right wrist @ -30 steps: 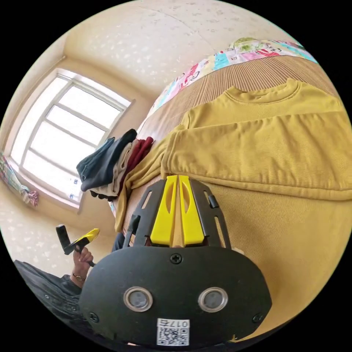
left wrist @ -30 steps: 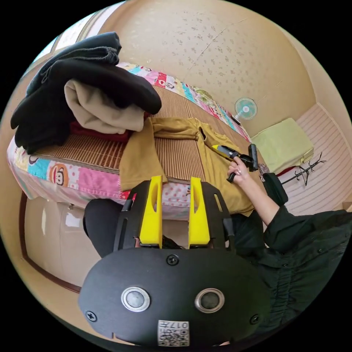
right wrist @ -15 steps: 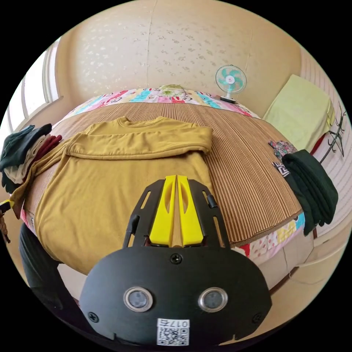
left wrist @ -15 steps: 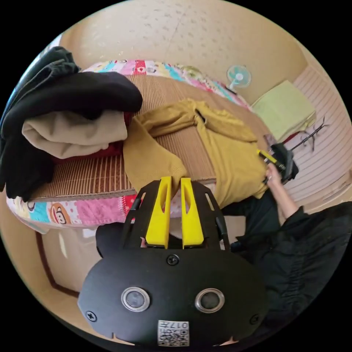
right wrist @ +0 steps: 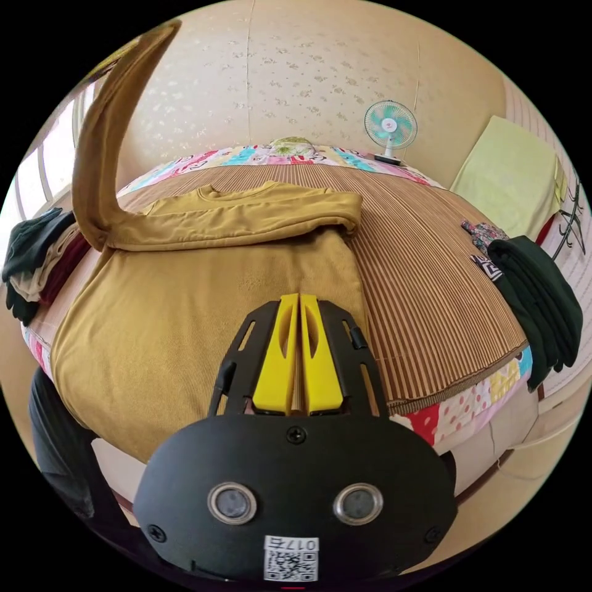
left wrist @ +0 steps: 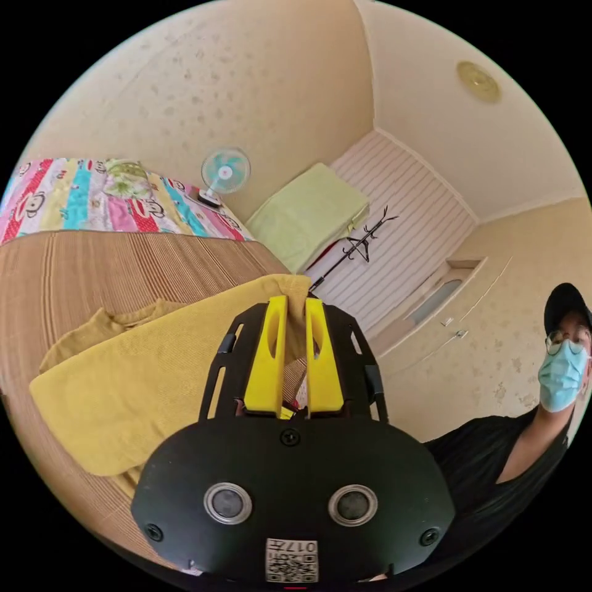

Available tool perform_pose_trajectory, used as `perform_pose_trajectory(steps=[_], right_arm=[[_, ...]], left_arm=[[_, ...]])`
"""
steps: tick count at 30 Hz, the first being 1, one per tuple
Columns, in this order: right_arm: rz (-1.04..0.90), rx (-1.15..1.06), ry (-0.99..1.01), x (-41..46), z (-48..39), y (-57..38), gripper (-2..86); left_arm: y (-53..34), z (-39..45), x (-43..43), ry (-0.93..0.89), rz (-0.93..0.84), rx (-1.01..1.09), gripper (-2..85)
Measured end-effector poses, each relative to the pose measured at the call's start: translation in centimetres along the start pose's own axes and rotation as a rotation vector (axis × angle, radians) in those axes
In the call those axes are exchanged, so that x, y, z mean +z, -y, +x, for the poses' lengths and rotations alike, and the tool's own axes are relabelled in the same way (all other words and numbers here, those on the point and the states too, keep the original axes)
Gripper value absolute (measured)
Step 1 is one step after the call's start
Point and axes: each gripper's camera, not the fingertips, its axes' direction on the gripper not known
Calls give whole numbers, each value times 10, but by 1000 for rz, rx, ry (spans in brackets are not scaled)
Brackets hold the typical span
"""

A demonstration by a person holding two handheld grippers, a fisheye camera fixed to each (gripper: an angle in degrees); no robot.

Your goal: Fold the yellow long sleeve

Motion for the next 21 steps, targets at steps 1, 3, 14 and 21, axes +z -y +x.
perform_pose_trajectory(steps=[1,3,14,21], right_arm=[[1,1,5,2,1,1,2],[1,5,18,4,5,3,2],[4,-86,-14,-53,17,1,3],[-210,-117,-115,-4,-1,56,3]], left_arm=[[1,-4,38,-19,-42,4,72],[-6,-9,82,-6,-122,6,88],[-249,-17,25,681,-257,-46,68],[-294,-61,35,836,-375,-98,-8]])
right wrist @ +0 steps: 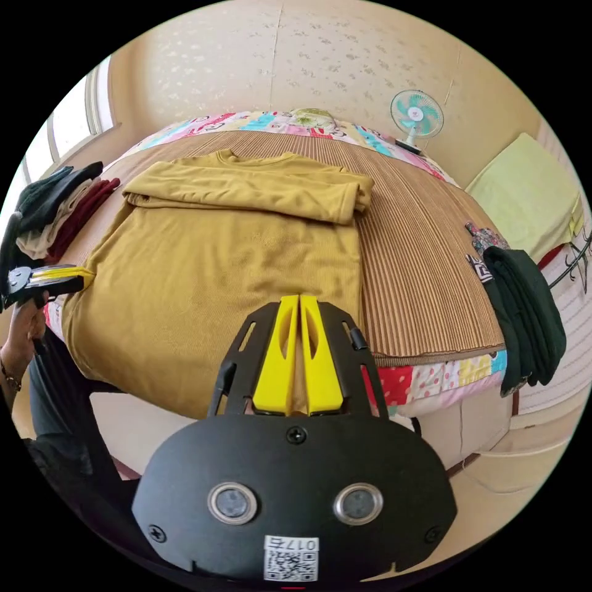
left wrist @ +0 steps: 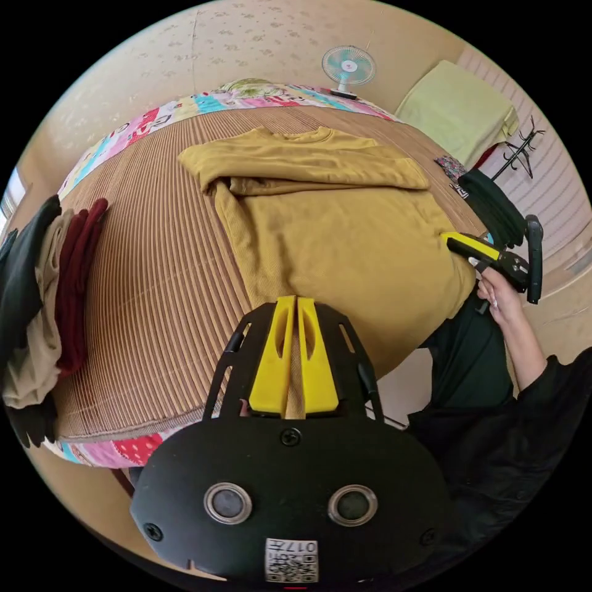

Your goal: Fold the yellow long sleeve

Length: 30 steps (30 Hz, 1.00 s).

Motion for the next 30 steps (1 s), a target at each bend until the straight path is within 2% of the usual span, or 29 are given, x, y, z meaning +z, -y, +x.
perform_pose_trajectory(steps=[3,6,9,11,13,14,18,22,24,26,27,30], right_arm=[[-49,37,-36,18,-7,66,4],[-80,5,51,31,6,122,4],[-171,112,245,11,55,146,7],[-43,169,326,-28,89,126,10],[123,175,353,-74,123,74,17],[143,171,351,-82,130,59,20],[77,267,324,-96,175,-25,71],[44,376,468,-85,195,-54,97],[-34,401,537,-68,194,-47,95],[-68,469,442,-68,194,-44,87],[-84,459,458,-74,195,-41,69],[-159,457,622,-90,212,-44,44]], left_arm=[[60,5,18,56,-78,68,-10],[118,-5,34,179,-85,94,-10],[149,-48,24,43,-104,-85,-7],[129,-72,-21,-142,91,-150,1],[95,-79,-53,-192,214,-134,27],[71,-81,-68,-175,236,-134,55],[4,-91,-85,-171,178,-195,121],[-35,-97,-85,-216,114,-251,135],[-36,-99,-75,-263,91,-281,133],[-31,-102,-75,-286,113,-318,108],[-28,-104,-74,-292,97,-322,93],[-23,-118,-82,-393,27,-357,53]])
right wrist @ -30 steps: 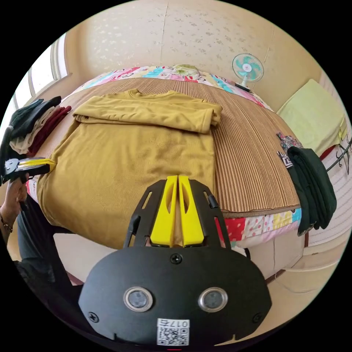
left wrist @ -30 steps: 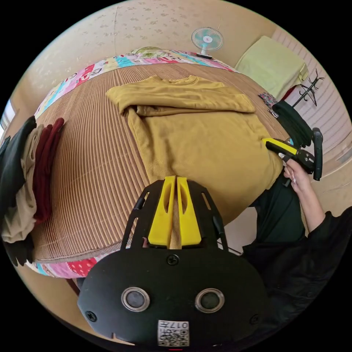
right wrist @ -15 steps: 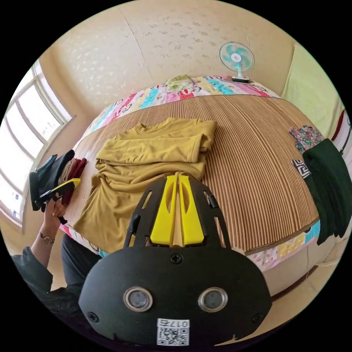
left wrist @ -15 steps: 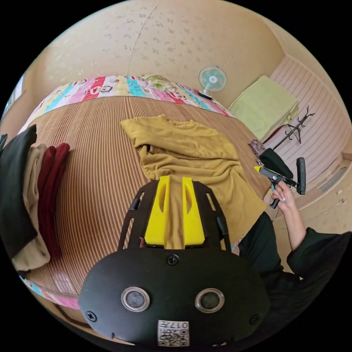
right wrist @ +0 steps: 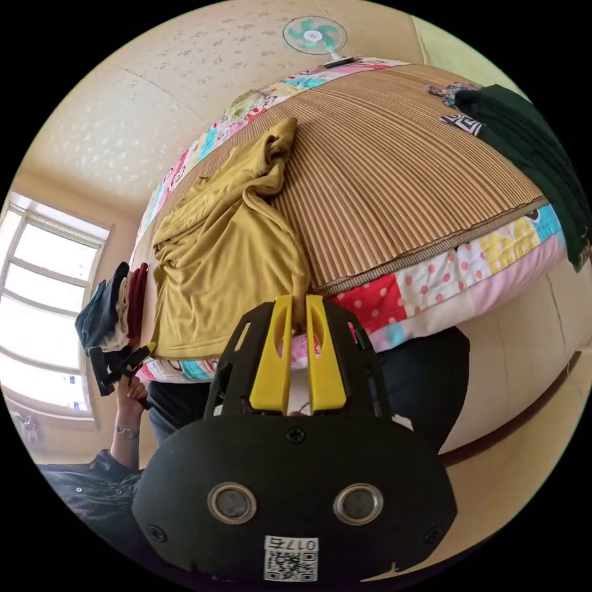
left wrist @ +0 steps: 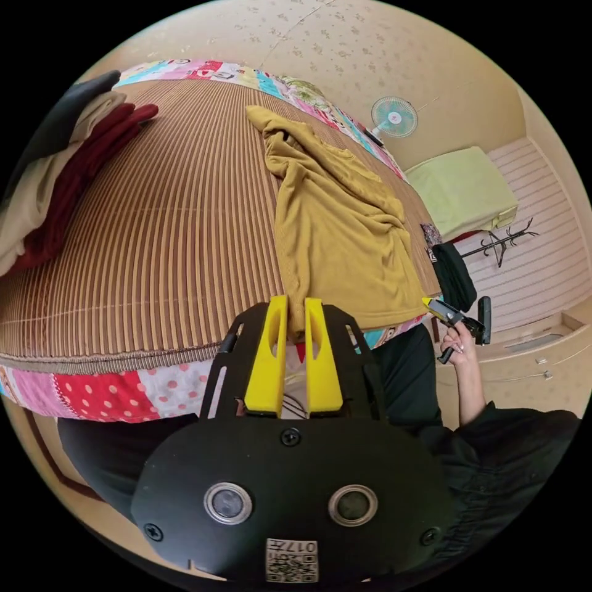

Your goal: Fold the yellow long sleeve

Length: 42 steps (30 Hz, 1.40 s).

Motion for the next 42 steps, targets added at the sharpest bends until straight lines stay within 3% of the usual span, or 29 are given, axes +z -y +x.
perform_pose_trajectory(steps=[2,5,7,10,15,19,22,27,33,36,40,42], right_arm=[[48,-31,72,-32,4,-15,38],[106,-110,343,-91,11,-50,35],[176,-205,548,-136,1,-76,34],[312,-272,563,-188,-27,-87,33],[433,-258,464,-197,-72,-16,37],[411,-144,201,-120,-110,100,48],[331,-97,39,-65,-134,126,63],[365,-237,-79,-13,-159,67,69],[127,-188,-301,99,-125,47,59],[199,-222,-339,102,-136,38,44],[209,-239,-406,113,-155,36,33],[267,-255,-406,112,-169,30,32]], left_arm=[[-10,-9,-30,-212,16,-5,49],[-37,-17,-81,-507,102,14,47],[-48,-11,-111,-629,140,49,46],[-49,14,-168,-728,252,168,44],[16,38,-207,-670,370,138,45],[129,27,-166,-447,364,-13,62],[172,3,-133,-408,329,-120,134],[131,-16,-109,-294,316,-157,147],[88,-16,-36,-144,132,-98,102],[81,-14,-42,-124,162,-40,57],[40,-37,-58,-121,278,-193,15],[23,-45,-58,-176,318,-250,48]])
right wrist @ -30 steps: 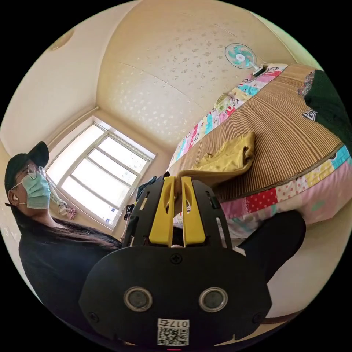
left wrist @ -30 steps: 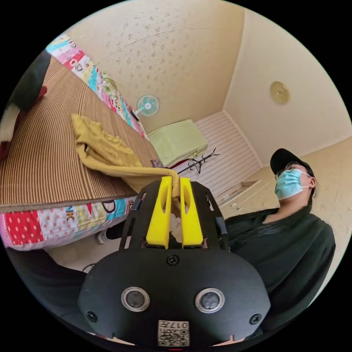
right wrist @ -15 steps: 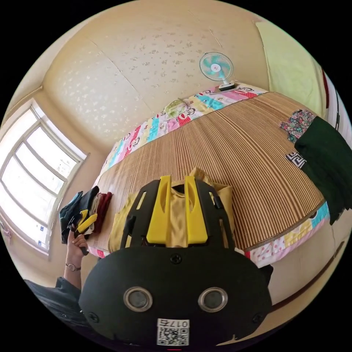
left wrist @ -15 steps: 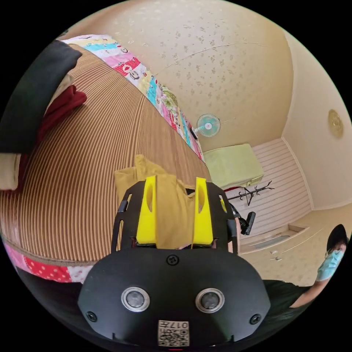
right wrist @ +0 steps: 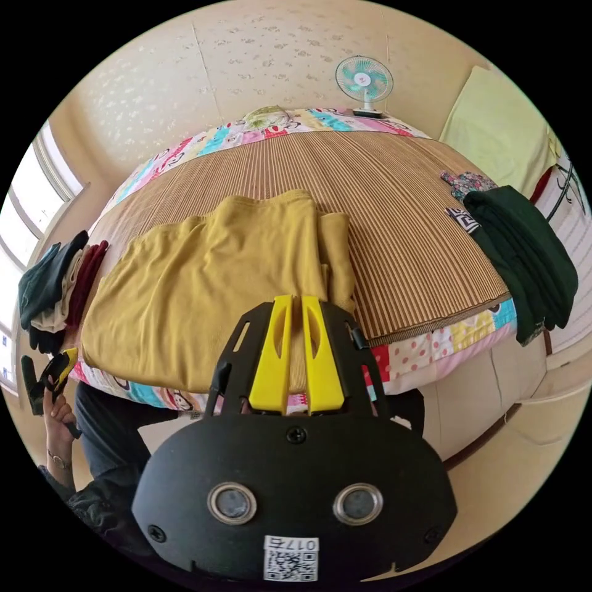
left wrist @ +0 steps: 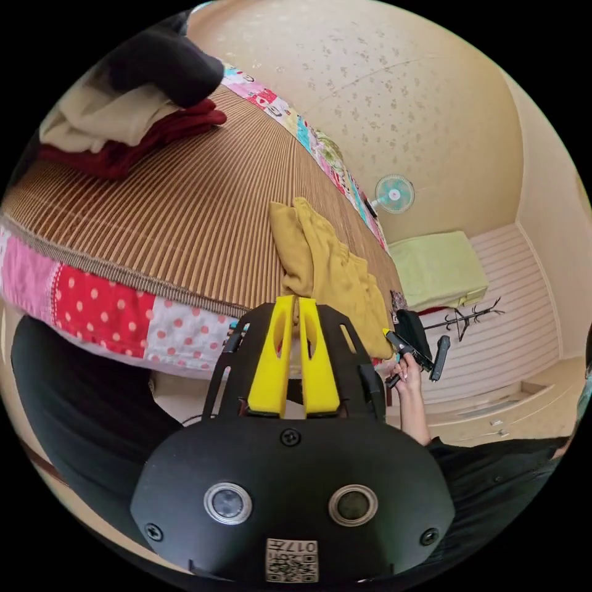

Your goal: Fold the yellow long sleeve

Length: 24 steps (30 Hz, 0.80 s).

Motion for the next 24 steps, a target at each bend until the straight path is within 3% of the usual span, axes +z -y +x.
perform_pose_trajectory(steps=[3,6,8,10,13,18,21,24], right_arm=[[131,-25,35,-12,-27,-1,28],[187,-104,126,-6,-56,5,23],[158,-149,182,12,-68,9,21],[-12,-227,140,59,-84,13,15],[92,-309,85,54,-89,3,9],[111,-273,137,50,-71,11,7],[84,-217,203,35,-43,24,6],[192,-26,206,-6,22,20,6]], left_arm=[[-11,-17,17,-79,-33,-121,163],[-9,-17,34,-147,-22,-158,150],[4,-7,54,-67,-97,-187,134],[14,0,69,6,-169,-197,118],[22,12,69,-13,-152,-203,84],[43,110,62,-107,-8,79,53],[37,208,108,-147,-52,372,51],[1,286,167,-266,-194,583,54]])
